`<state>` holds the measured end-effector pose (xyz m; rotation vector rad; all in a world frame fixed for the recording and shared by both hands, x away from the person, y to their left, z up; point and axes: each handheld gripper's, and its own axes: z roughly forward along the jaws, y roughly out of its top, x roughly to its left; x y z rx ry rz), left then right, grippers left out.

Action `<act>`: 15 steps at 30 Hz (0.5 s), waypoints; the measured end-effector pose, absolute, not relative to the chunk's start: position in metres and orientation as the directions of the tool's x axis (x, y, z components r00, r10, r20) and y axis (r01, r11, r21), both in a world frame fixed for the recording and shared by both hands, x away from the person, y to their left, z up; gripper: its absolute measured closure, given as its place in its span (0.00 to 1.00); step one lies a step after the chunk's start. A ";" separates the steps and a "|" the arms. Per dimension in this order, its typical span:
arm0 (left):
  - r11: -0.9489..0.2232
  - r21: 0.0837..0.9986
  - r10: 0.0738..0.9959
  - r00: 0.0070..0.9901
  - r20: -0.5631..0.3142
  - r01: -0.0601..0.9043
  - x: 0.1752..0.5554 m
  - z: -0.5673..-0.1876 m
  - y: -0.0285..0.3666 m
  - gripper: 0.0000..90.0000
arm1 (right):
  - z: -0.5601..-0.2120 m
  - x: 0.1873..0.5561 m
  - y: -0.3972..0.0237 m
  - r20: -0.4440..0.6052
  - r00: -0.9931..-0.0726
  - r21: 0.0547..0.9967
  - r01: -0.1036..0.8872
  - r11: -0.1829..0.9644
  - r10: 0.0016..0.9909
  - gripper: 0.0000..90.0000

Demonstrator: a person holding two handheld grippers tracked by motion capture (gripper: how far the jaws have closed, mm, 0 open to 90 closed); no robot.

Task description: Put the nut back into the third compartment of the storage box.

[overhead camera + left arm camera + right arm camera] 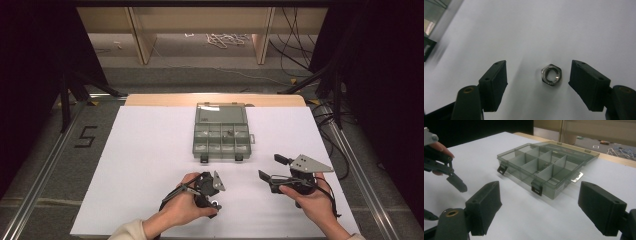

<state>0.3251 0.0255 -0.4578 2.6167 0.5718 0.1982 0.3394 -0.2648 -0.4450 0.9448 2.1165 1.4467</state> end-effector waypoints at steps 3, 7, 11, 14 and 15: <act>-0.827 0.443 0.404 0.914 0.040 0.346 0.323 -0.461 0.024 0.35 | -0.445 0.339 -0.265 0.043 -0.688 0.925 0.302 0.232 0.725 0.21; -0.832 0.425 0.404 0.915 0.024 0.356 0.322 -0.465 0.023 0.38 | -0.445 0.339 -0.265 0.042 -0.687 0.926 0.299 0.229 0.726 0.21; -0.837 0.413 0.397 0.918 0.009 0.358 0.322 -0.468 0.023 0.42 | -0.445 0.340 -0.265 0.044 -0.689 0.924 0.303 0.232 0.723 0.21; -0.834 0.414 0.397 0.918 -0.006 0.364 0.322 -0.468 0.023 0.46 | -0.445 0.340 -0.265 0.043 -0.689 0.924 0.302 0.233 0.724 0.21; -0.833 0.413 0.397 0.917 -0.015 0.368 0.322 -0.467 0.023 0.48 | -0.445 0.340 -0.265 0.044 -0.689 0.924 0.303 0.233 0.723 0.21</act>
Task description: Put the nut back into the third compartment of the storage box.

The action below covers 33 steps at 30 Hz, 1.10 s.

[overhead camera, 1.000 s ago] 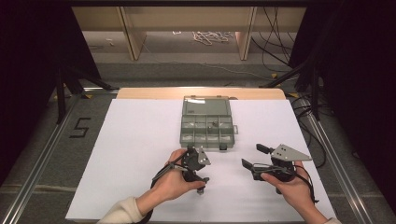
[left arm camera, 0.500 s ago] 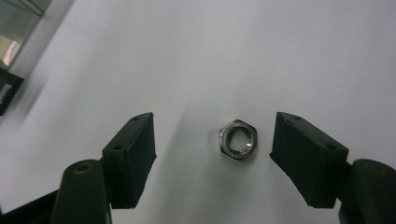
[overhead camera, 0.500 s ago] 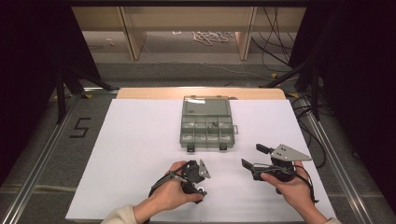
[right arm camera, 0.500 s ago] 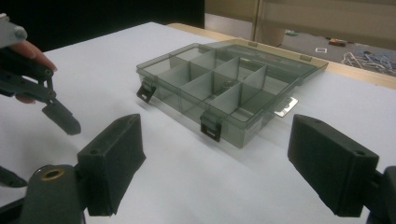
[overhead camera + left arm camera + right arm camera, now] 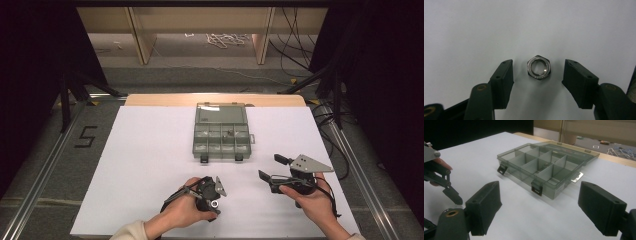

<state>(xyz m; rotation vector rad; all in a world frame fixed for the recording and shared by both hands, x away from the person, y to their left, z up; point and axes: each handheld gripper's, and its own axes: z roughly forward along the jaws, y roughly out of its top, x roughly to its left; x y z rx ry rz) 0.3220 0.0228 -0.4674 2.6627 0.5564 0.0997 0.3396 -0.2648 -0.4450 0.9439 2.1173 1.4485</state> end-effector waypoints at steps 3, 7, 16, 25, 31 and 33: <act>-0.849 0.395 0.375 0.927 -0.016 0.350 0.323 -0.466 0.023 0.54 | -0.445 0.339 -0.265 0.043 -0.689 0.924 0.303 0.233 0.723 0.21; -0.840 0.401 0.386 0.922 -0.033 0.366 0.324 -0.466 0.023 0.58 | -0.445 0.339 -0.265 0.044 -0.689 0.924 0.304 0.233 0.724 0.21; -0.832 0.408 0.395 0.918 -0.038 0.375 0.323 -0.466 0.022 0.72 | -0.445 0.339 -0.265 0.042 -0.688 0.923 0.304 0.235 0.725 0.21; -0.826 0.404 0.415 0.909 -0.036 0.393 0.321 -0.466 0.021 0.78 | -0.445 0.339 -0.265 0.044 -0.691 0.924 0.304 0.234 0.722 0.21; -0.822 0.404 0.422 0.906 -0.040 0.401 0.322 -0.465 0.022 0.78 | -0.445 0.339 -0.265 0.043 -0.690 0.924 0.303 0.234 0.723 0.21; -0.820 0.405 0.425 0.904 -0.041 0.404 0.322 -0.465 0.022 0.78 | -0.445 0.339 -0.265 0.043 -0.689 0.924 0.302 0.233 0.723 0.21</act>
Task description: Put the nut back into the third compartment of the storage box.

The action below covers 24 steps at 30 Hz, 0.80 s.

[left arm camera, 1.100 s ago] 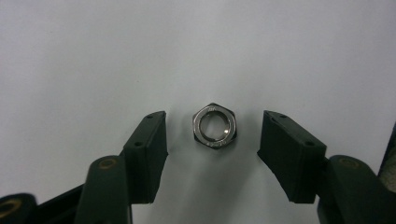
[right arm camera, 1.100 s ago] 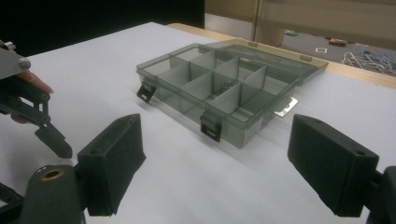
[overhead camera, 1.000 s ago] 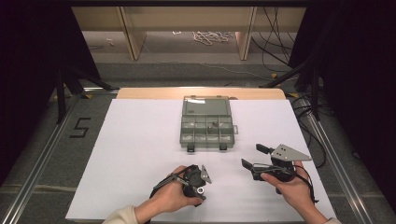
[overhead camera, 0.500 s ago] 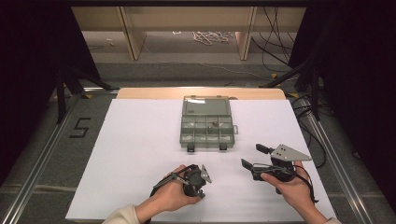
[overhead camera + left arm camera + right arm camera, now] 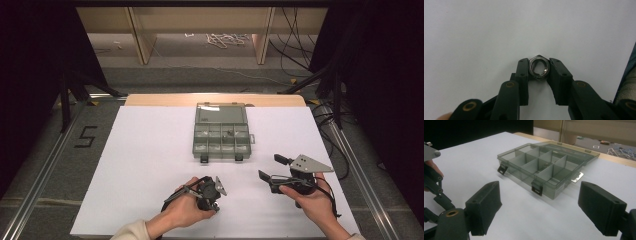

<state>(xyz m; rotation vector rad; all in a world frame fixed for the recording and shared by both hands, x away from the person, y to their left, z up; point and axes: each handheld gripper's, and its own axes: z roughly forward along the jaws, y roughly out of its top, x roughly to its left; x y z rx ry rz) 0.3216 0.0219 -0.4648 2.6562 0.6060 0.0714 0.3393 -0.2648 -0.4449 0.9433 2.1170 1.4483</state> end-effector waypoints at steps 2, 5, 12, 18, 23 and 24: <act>-0.818 0.406 0.427 0.903 -0.042 0.406 0.321 -0.464 0.022 0.78 | -0.445 0.339 -0.265 0.043 -0.689 0.924 0.302 0.233 0.723 0.21; -0.815 0.413 0.428 0.903 -0.044 0.406 0.322 -0.462 0.022 0.78 | -0.445 0.339 -0.265 0.044 -0.690 0.924 0.302 0.233 0.722 0.21; -0.798 0.441 0.444 0.896 -0.032 0.411 0.322 -0.456 0.024 0.78 | -0.445 0.340 -0.265 0.023 -0.689 0.931 0.278 0.235 0.725 0.21; -0.781 0.472 0.456 0.890 -0.018 0.409 0.324 -0.450 0.025 0.78 | -0.445 0.340 -0.265 0.023 -0.688 0.931 0.279 0.235 0.725 0.21; -0.769 0.495 0.464 0.886 -0.004 0.405 0.328 -0.443 0.026 0.78 | -0.445 0.340 -0.265 0.022 -0.688 0.931 0.278 0.235 0.725 0.21; -0.765 0.500 0.468 0.884 -0.002 0.406 0.328 -0.442 0.026 0.78 | -0.445 0.340 -0.265 0.021 -0.688 0.931 0.277 0.236 0.725 0.21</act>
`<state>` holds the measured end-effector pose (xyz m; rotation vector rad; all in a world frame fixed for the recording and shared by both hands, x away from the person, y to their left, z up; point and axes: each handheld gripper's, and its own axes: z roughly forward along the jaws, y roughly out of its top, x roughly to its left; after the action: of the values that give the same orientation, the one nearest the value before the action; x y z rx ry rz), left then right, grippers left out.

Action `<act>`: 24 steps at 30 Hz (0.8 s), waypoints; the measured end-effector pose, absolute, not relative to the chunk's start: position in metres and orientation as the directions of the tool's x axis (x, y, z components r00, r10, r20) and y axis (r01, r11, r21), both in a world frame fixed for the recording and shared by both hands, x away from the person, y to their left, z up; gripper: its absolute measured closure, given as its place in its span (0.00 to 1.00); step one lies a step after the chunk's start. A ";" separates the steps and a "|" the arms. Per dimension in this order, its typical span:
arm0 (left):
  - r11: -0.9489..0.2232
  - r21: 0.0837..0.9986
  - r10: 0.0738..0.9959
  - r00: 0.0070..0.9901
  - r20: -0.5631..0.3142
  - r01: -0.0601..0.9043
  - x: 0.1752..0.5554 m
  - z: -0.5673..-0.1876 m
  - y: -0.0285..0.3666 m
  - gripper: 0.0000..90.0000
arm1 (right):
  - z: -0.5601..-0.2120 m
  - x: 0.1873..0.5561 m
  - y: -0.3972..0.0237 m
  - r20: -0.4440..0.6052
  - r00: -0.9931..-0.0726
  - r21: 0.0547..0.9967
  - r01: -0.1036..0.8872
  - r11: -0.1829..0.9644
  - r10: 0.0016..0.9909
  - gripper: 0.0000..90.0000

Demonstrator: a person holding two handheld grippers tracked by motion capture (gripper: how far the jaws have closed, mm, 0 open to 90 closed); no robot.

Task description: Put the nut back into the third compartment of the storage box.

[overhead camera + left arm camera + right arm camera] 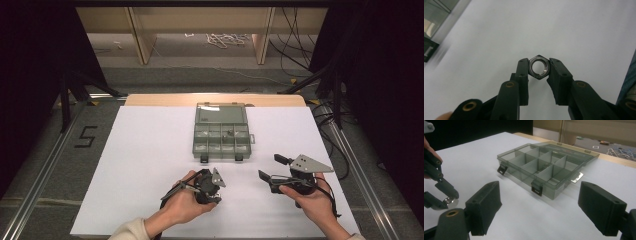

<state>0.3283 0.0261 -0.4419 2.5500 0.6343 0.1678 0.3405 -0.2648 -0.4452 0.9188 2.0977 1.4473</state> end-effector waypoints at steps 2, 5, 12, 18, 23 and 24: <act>-0.758 0.513 0.474 0.881 0.007 0.403 0.329 -0.440 0.026 0.78 | -0.445 0.340 -0.265 0.021 -0.688 0.931 0.278 0.236 0.725 0.21; -0.740 0.532 0.490 0.872 0.005 0.412 0.331 -0.439 0.025 0.78 | -0.445 0.340 -0.265 0.022 -0.688 0.931 0.278 0.236 0.725 0.21; -0.722 0.551 0.510 0.860 0.018 0.417 0.340 -0.434 0.023 0.78 | -0.445 0.340 -0.265 0.022 -0.686 0.931 0.279 0.234 0.727 0.21; -0.724 0.548 0.513 0.858 0.021 0.419 0.346 -0.428 0.022 0.78 | -0.445 0.340 -0.265 0.023 -0.686 0.931 0.279 0.234 0.727 0.21; -0.705 0.575 0.527 0.849 0.032 0.415 0.352 -0.423 0.020 0.78 | -0.445 0.339 -0.265 0.040 -0.685 0.927 0.298 0.230 0.727 0.21; -0.706 0.570 0.526 0.850 0.025 0.420 0.354 -0.421 0.019 0.78 | -0.445 0.340 -0.265 0.023 -0.686 0.931 0.279 0.234 0.727 0.21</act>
<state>0.3539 0.0195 -0.4207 2.4586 0.6891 0.2500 0.3405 -0.2650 -0.4452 0.9234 2.0954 1.4474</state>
